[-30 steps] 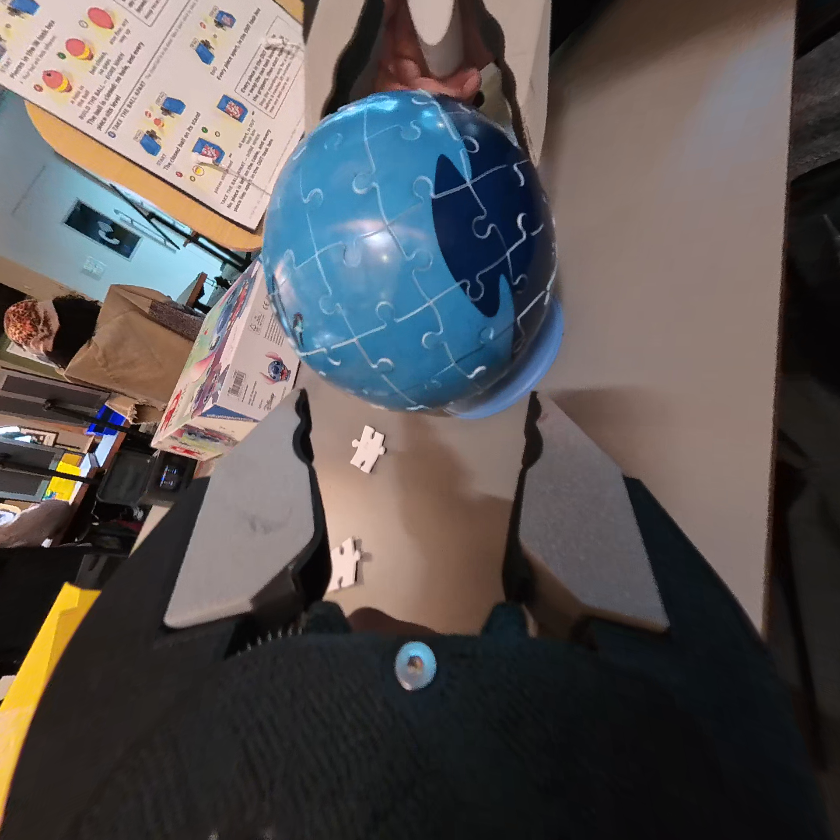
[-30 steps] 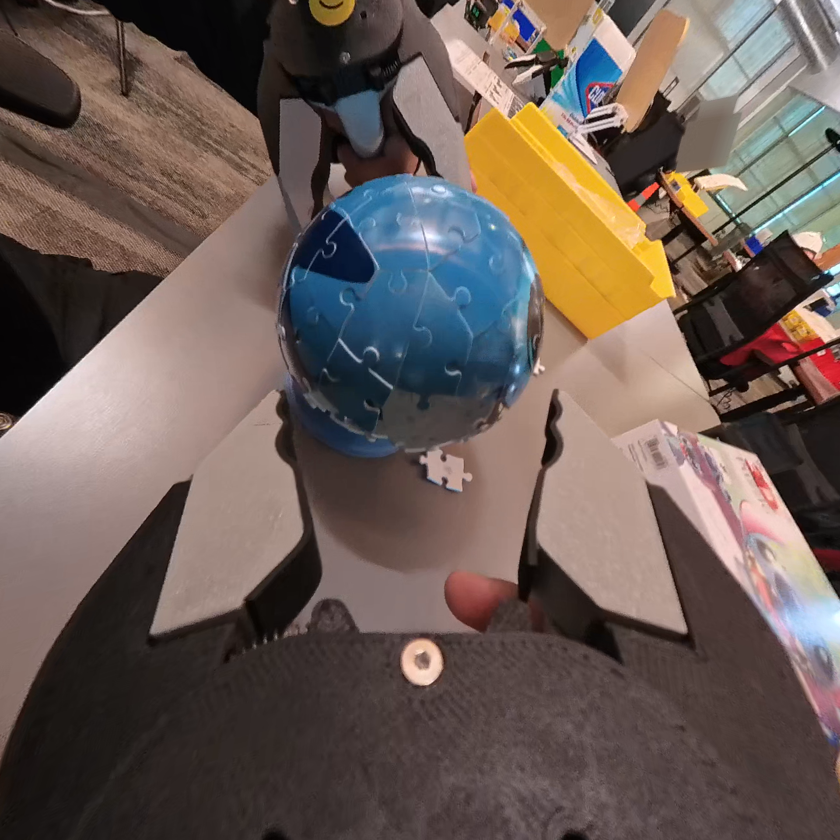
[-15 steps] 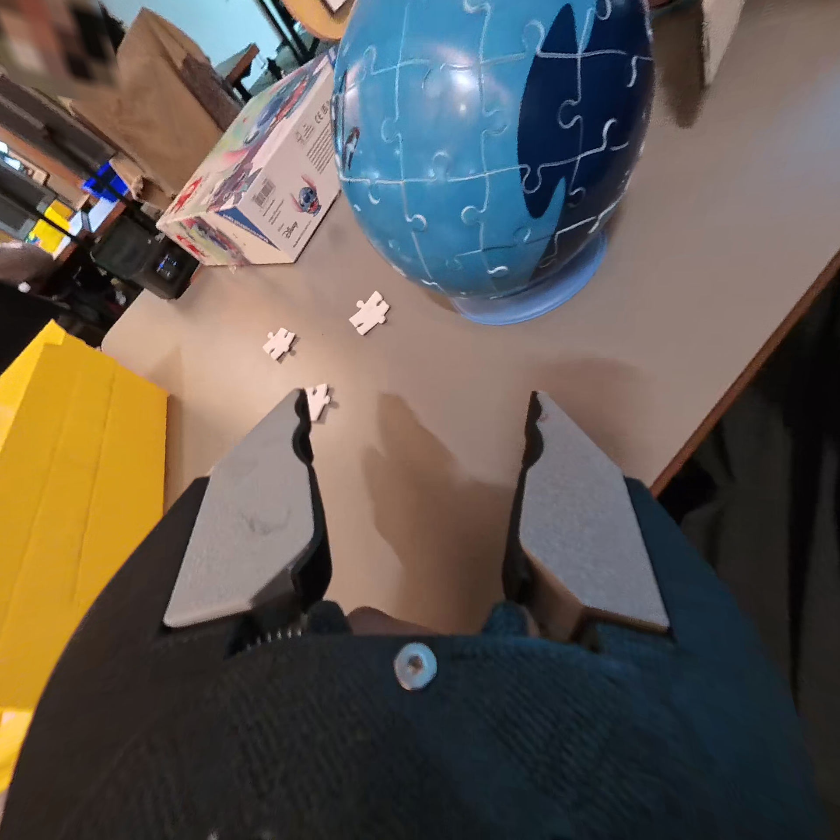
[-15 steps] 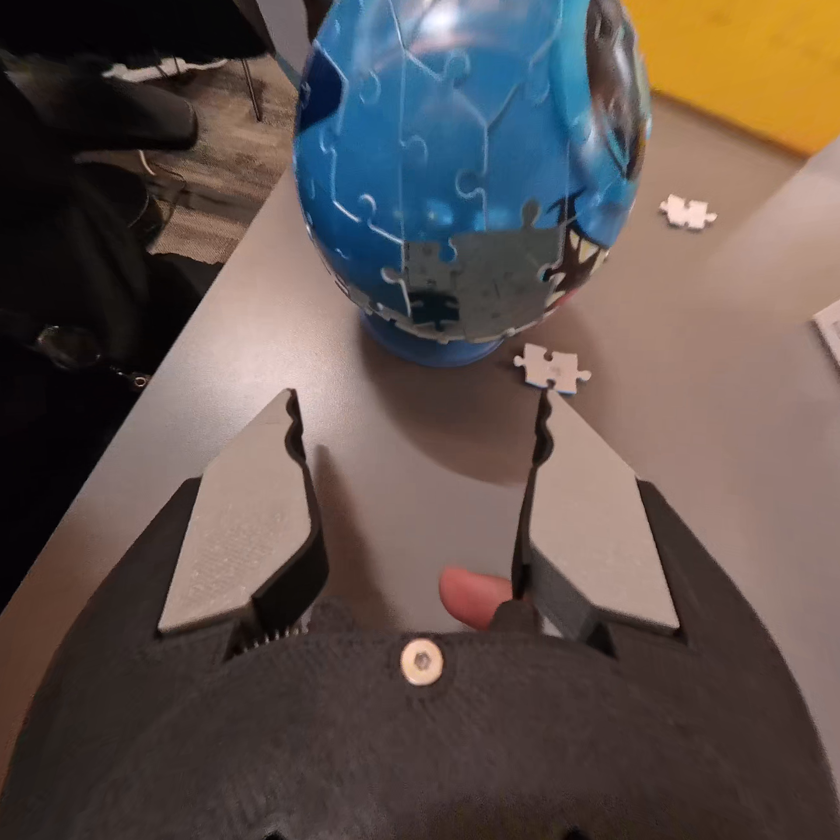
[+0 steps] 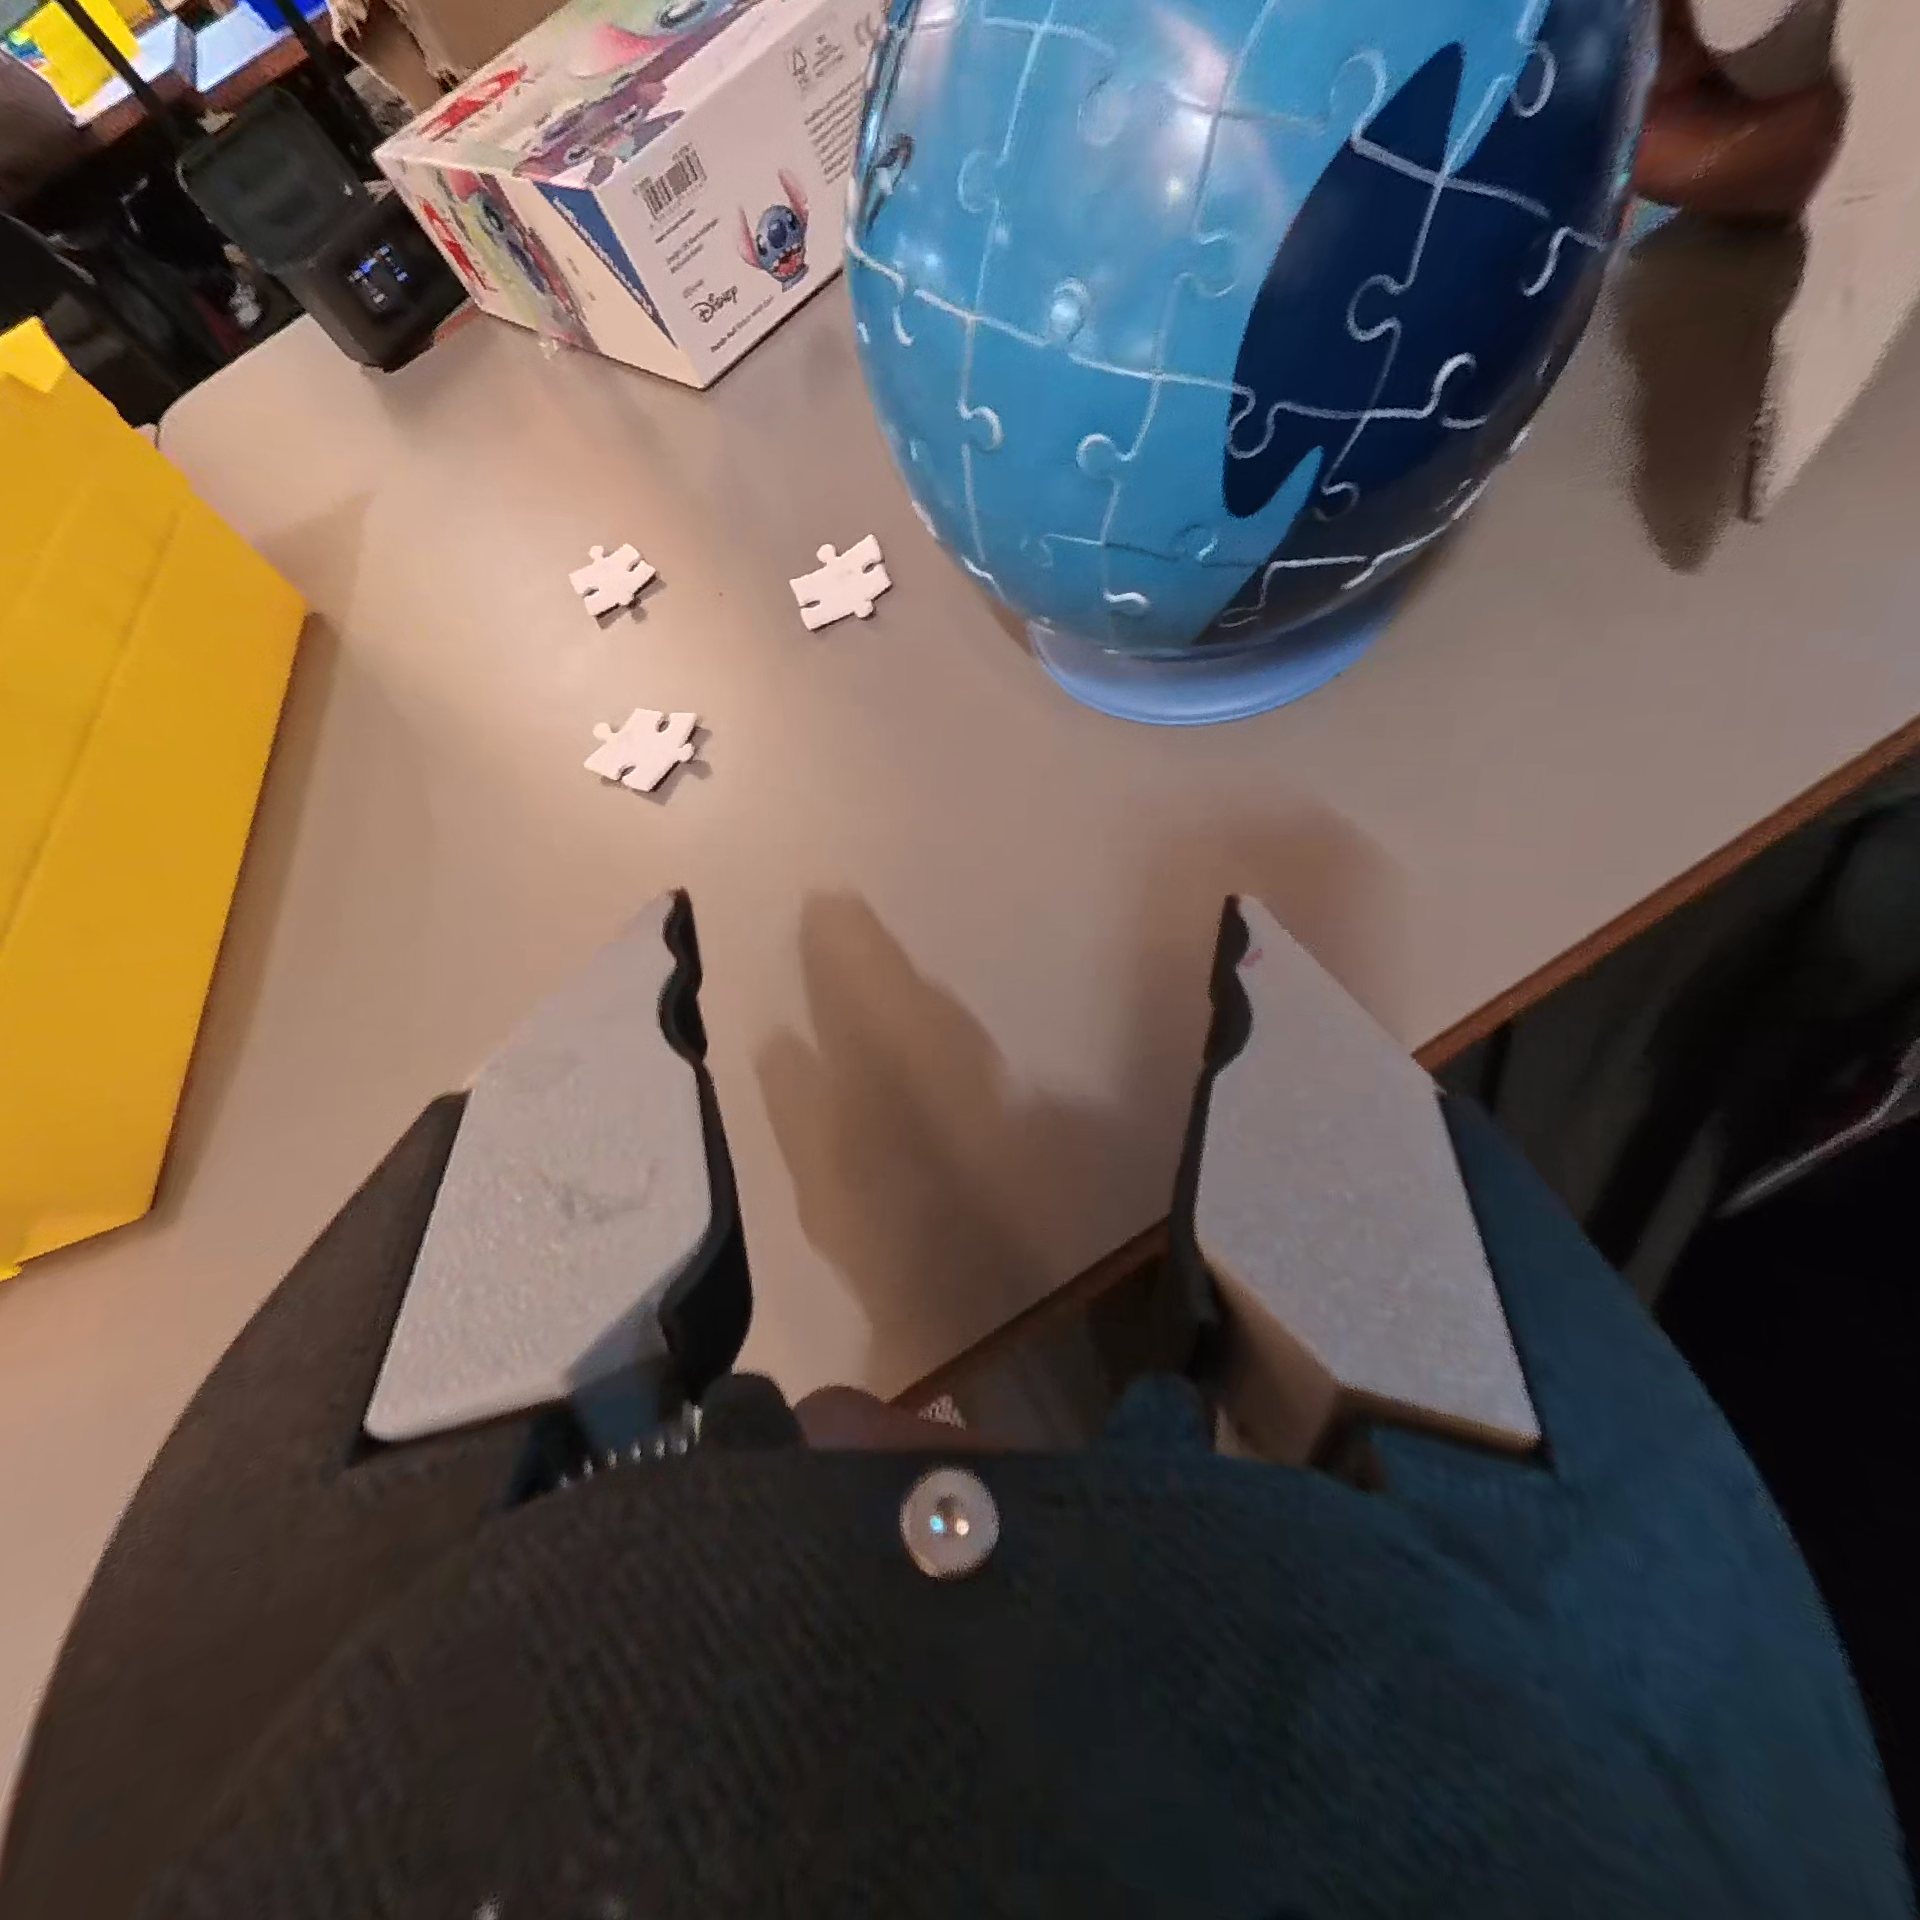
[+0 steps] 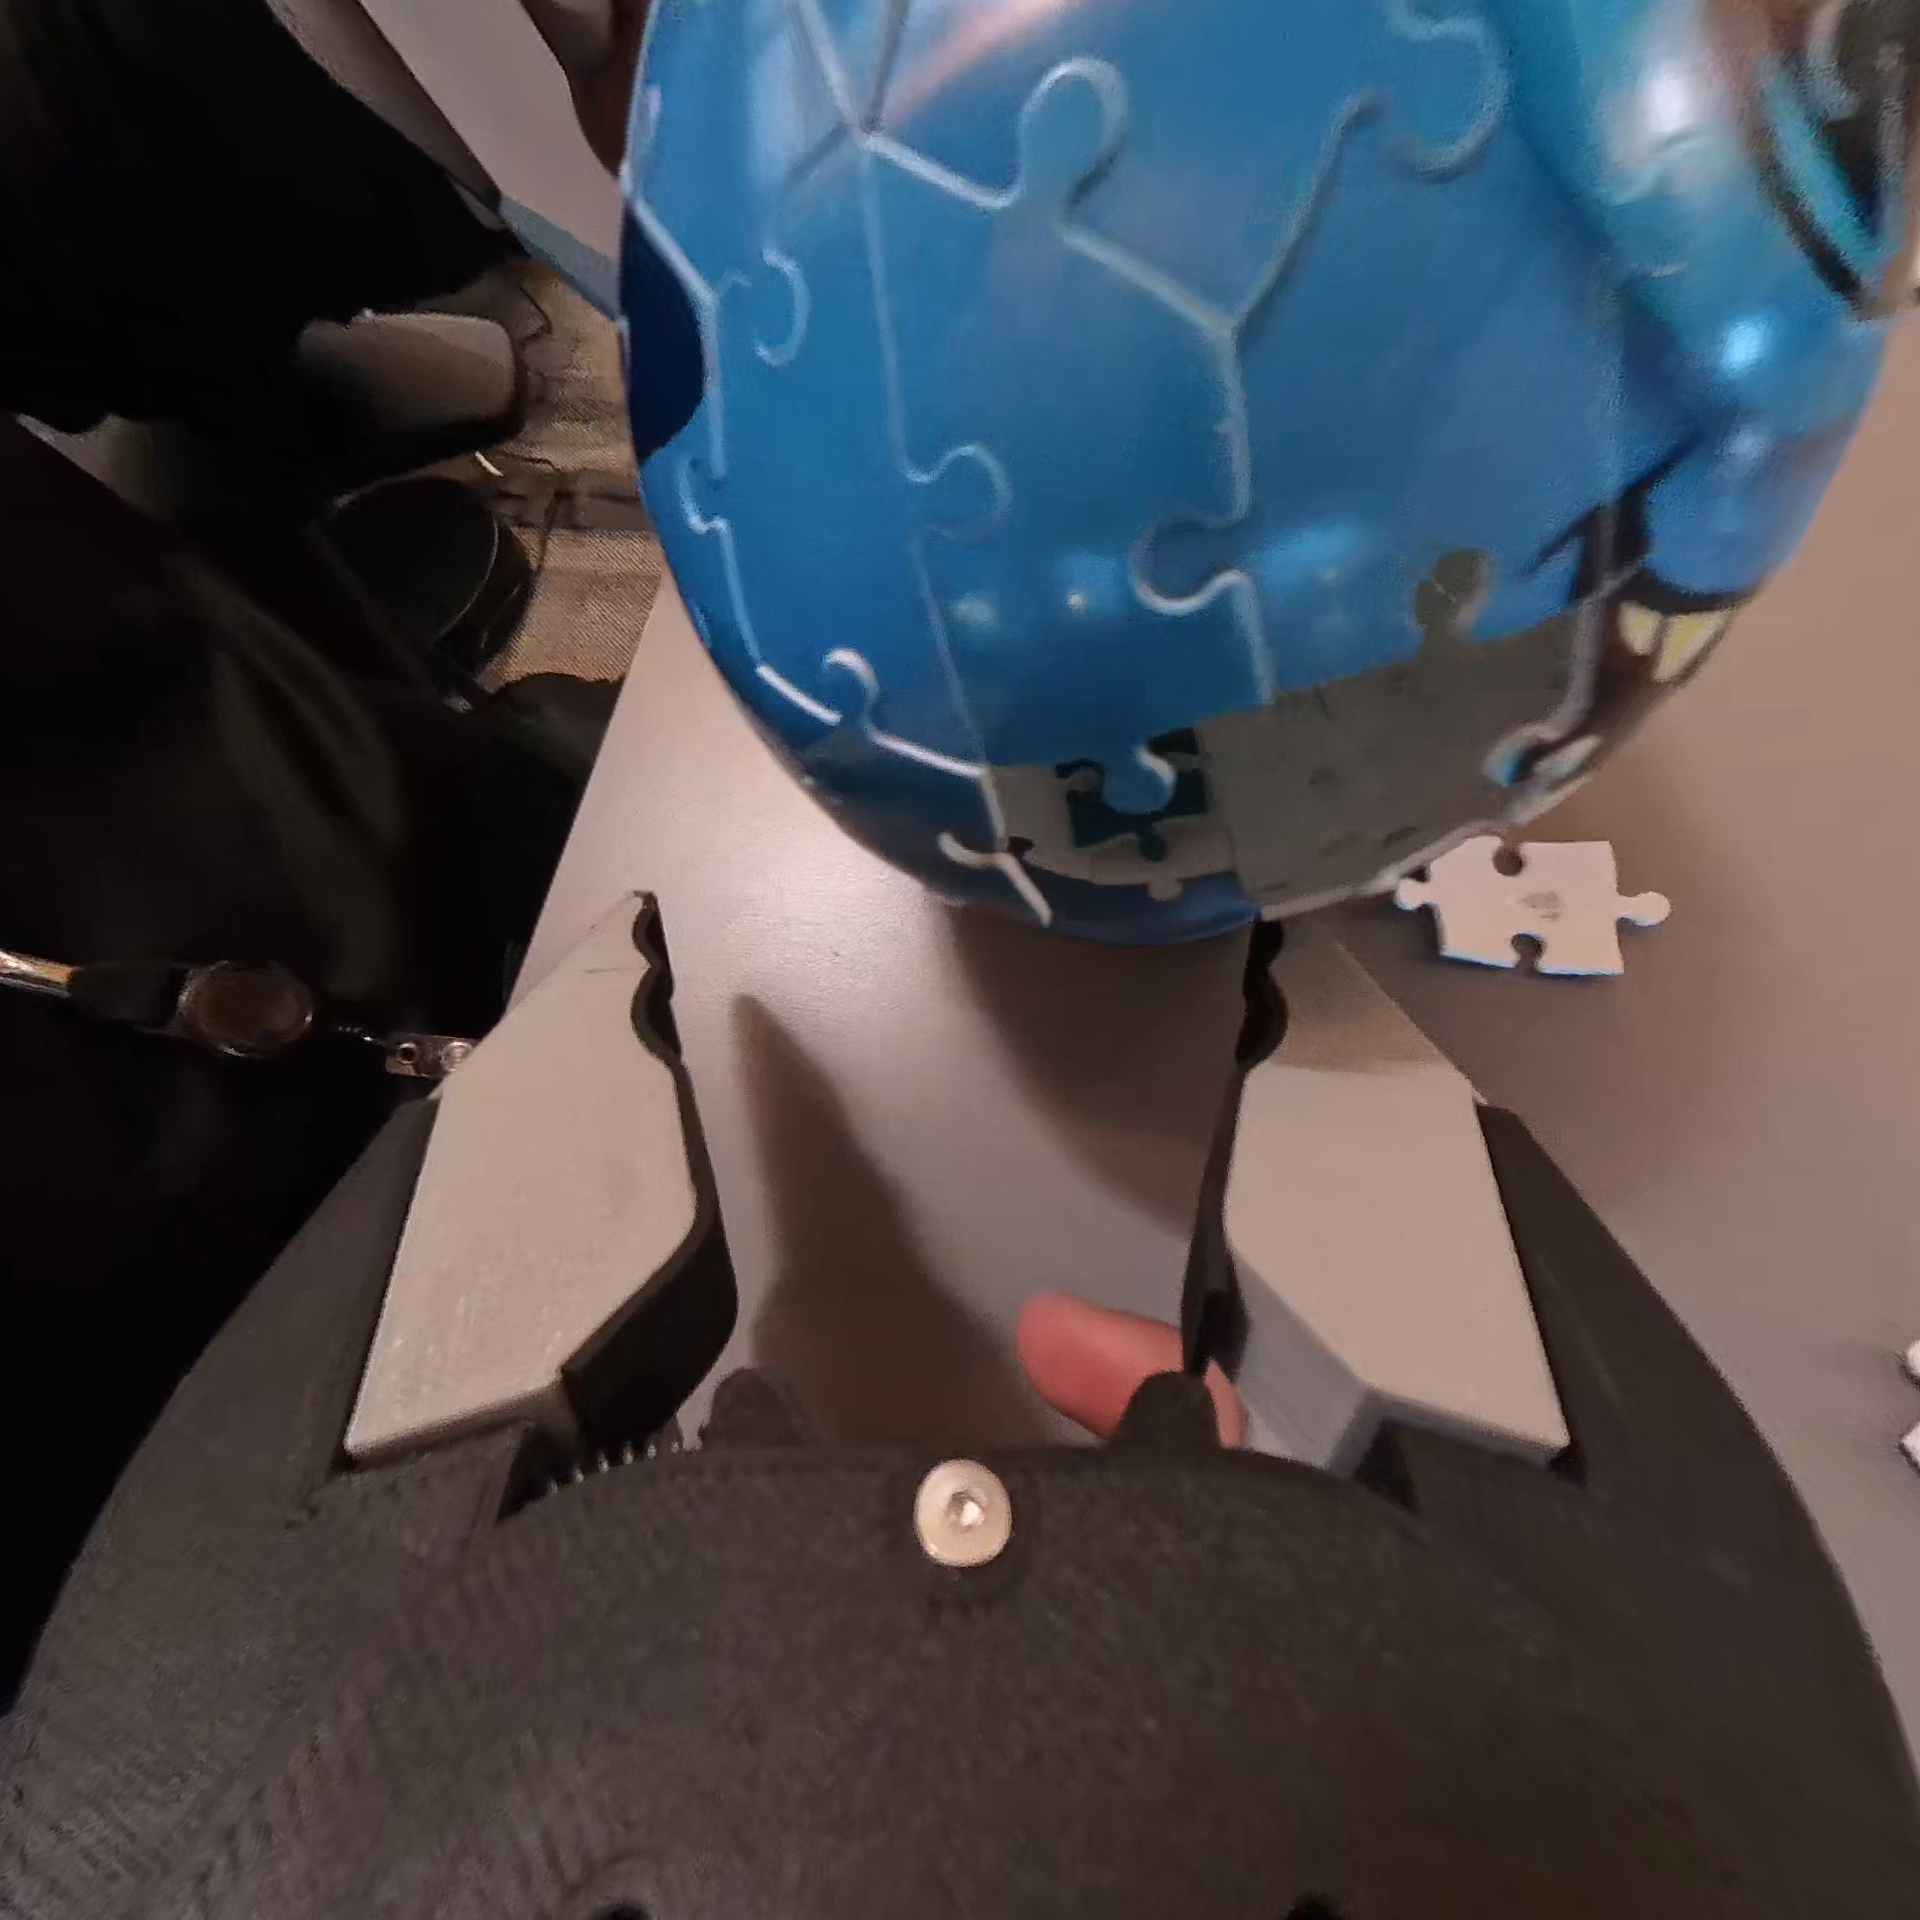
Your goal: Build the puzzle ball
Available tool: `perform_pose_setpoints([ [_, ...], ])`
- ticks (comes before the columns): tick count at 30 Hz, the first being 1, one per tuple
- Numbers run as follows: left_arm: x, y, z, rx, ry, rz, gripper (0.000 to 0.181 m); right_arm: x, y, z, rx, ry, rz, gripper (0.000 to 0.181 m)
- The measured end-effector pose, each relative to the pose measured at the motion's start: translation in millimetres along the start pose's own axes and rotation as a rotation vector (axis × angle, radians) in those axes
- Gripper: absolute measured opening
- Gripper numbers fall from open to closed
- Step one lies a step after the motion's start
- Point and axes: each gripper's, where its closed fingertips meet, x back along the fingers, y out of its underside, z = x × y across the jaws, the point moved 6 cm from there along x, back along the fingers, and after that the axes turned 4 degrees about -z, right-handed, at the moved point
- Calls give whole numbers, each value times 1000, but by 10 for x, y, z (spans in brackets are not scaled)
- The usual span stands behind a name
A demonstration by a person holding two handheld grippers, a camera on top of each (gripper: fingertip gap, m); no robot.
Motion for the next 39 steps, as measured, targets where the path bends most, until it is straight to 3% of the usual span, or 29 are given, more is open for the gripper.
perform_pose_setpoints([
  [10, 58, -30, -29, -2, 4, 3, 98, -147, -66, -369, 42, -82, -6, 110],
  [15, 104, -45, -110, -8, 20, 27, 102, -182, -71, -574, 92, -166, -14, 100],
  [19, 130, -71, -125, 33, 72, 86, 99, 108, 78, -384, 77, -94, 55, 98],
  [23, 85, -159, -60, 48, 187, 83, 102, 555, 171, -22, 74, 68, 250, 86],
  [27, 13, -287, -105, 80, 260, 80, 102, 868, 186, 242, 48, 115, 434, 82],
  [32, -121, -205, -120, 27, 297, 53, 102, 916, 184, 331, 101, 143, 456, 81],
  [39, -126, -206, -142, 16, 281, 166, 96, 874, 179, 256, 168, 182, 435, 71],
])
